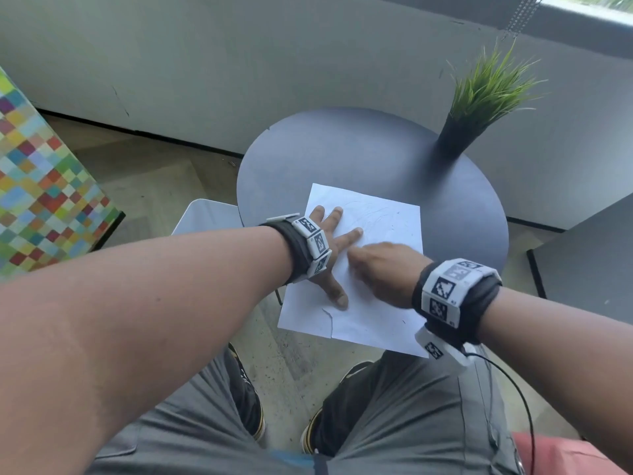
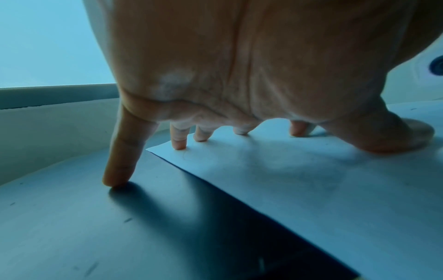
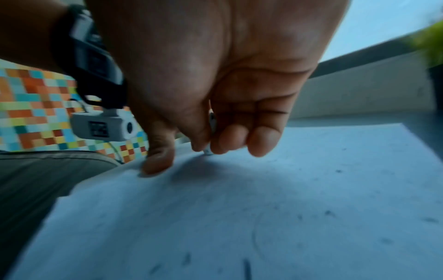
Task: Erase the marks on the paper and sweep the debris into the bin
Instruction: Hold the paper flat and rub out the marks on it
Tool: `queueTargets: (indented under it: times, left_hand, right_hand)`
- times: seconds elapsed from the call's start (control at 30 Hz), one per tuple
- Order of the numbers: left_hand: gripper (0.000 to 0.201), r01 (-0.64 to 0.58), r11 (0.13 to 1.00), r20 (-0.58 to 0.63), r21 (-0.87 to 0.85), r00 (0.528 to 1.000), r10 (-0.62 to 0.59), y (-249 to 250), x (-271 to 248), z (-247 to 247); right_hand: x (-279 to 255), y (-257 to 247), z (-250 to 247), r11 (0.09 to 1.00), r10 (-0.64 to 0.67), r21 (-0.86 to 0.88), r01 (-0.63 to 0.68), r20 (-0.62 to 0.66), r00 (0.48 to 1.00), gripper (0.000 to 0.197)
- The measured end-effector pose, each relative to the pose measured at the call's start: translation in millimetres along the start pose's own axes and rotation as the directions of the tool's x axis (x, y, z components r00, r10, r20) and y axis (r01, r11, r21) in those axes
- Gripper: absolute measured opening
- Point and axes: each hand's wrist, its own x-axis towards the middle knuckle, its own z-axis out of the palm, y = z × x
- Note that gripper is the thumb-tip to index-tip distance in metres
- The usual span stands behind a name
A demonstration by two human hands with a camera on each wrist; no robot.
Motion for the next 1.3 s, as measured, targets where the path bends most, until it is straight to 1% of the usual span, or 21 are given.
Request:
queueTargets:
  times: [0.03, 0.07, 0.2, 0.23, 0.37, 0.4, 0.43, 0.5, 0.53, 0.57, 0.63, 0.7, 0.73, 0.83, 0.87, 0.9, 1.0, 1.07, 1.17, 1.2, 1.3]
  left_hand:
    - [0.142, -0.004, 1.000, 0.003, 0.006, 1.000, 0.004, 0, 1, 0]
    - [0.142, -0.008, 1.000, 0.005, 0.008, 1.000, 0.008, 0, 1, 0]
    - [0.145, 0.000, 1.000, -0.005, -0.012, 1.000, 0.000, -4, 5, 4]
    - [0.145, 0.002, 1.000, -0.001, -0.015, 1.000, -0.002, -5, 6, 6]
    - [0.143, -0.023, 0.999, 0.007, -0.022, 1.000, 0.023, -5, 5, 6]
    - [0.142, -0.024, 1.000, 0.007, -0.020, 1.000, 0.025, -5, 5, 5]
    - [0.142, -0.023, 0.999, 0.004, -0.023, 1.000, 0.023, -5, 6, 6]
    - [0.144, -0.019, 1.000, -0.006, -0.023, 1.000, 0.019, -5, 9, 8]
    - [0.145, -0.017, 1.000, -0.007, -0.020, 1.000, 0.017, -5, 9, 9]
    - [0.145, -0.016, 1.000, -0.003, -0.018, 1.000, 0.016, -5, 9, 9]
    - [0.143, -0.015, 1.000, 0.011, -0.026, 1.000, 0.016, -5, 8, 8]
    - [0.142, -0.022, 0.999, 0.014, -0.037, 1.000, 0.023, -4, 7, 7]
    - [0.142, -0.024, 0.999, 0.013, -0.033, 1.000, 0.025, -4, 7, 6]
    - [0.144, -0.021, 1.000, 0.003, -0.015, 1.000, 0.021, -5, 9, 7]
    - [0.143, -0.021, 1.000, 0.002, -0.012, 1.000, 0.021, -5, 10, 7]
    - [0.143, -0.021, 1.000, 0.001, -0.013, 1.000, 0.021, -5, 9, 7]
    - [0.143, -0.026, 0.999, 0.004, -0.041, 1.000, 0.026, -5, 7, 8]
    - [0.143, -0.028, 0.998, 0.003, -0.050, 1.000, 0.028, -6, 8, 8]
    - [0.143, -0.024, 0.999, -0.005, -0.026, 1.000, 0.024, -5, 8, 9]
    - [0.143, -0.020, 1.000, 0.000, -0.024, 1.000, 0.020, -6, 7, 9]
    - [0.145, -0.017, 0.999, 0.004, -0.048, 1.000, 0.017, -6, 7, 9]
  right_hand:
    - [-3, -4, 1, 0.998, -0.058, 0.016, 0.057, 0.023, 0.998, 0.011]
    - [-3, 1, 0, 0.998, -0.059, 0.030, 0.058, 0.033, 0.998, 0.011]
    - [10, 45, -10, 0.983, 0.180, 0.043, -0.179, -0.043, 0.983, 0.021]
    - [11, 42, -10, 0.980, 0.192, 0.058, -0.189, -0.049, 0.980, 0.022]
    - [4, 5, 1, 0.993, -0.020, 0.114, 0.019, 0.015, 1.000, 0.014]
    - [5, 11, -1, 0.993, 0.004, 0.116, -0.005, 0.010, 1.000, 0.016]
    - [9, 24, -4, 0.990, 0.079, 0.122, -0.076, -0.022, 0.997, 0.018]
    - [15, 48, -11, 0.957, 0.268, 0.147, -0.251, -0.109, 0.957, 0.017]
    - [16, 49, -10, 0.943, 0.308, 0.167, -0.287, -0.119, 0.944, 0.017]
    - [16, 41, -9, 0.948, 0.286, 0.177, -0.264, -0.114, 0.951, 0.016]
    - [12, 14, -3, 0.972, 0.134, 0.206, -0.117, -0.070, 0.988, 0.017]
    - [4, 2, 0, 0.978, 0.019, 0.208, -0.012, -0.030, 0.999, 0.017]
    - [6, 8, -4, 0.981, 0.047, 0.188, -0.041, -0.029, 0.998, 0.018]
    - [19, 38, -11, 0.949, 0.273, 0.191, -0.250, -0.108, 0.956, 0.019]
    - [21, 36, -10, 0.942, 0.291, 0.207, -0.264, -0.113, 0.950, 0.020]
    - [22, 27, -8, 0.950, 0.253, 0.217, -0.226, -0.107, 0.962, 0.021]
    - [11, -6, -1, 0.971, 0.028, 0.239, -0.018, -0.040, 0.999, 0.029]
    - [13, 5, -3, 0.987, 0.066, 0.148, -0.061, -0.030, 0.997, 0.025]
    - [23, 34, -10, 0.951, 0.292, 0.143, -0.275, -0.119, 0.949, 0.023]
    - [23, 31, -9, 0.952, 0.288, 0.148, -0.269, -0.127, 0.949, 0.022]
    - [13, 2, -4, 0.988, 0.088, 0.134, -0.083, -0.033, 0.996, 0.021]
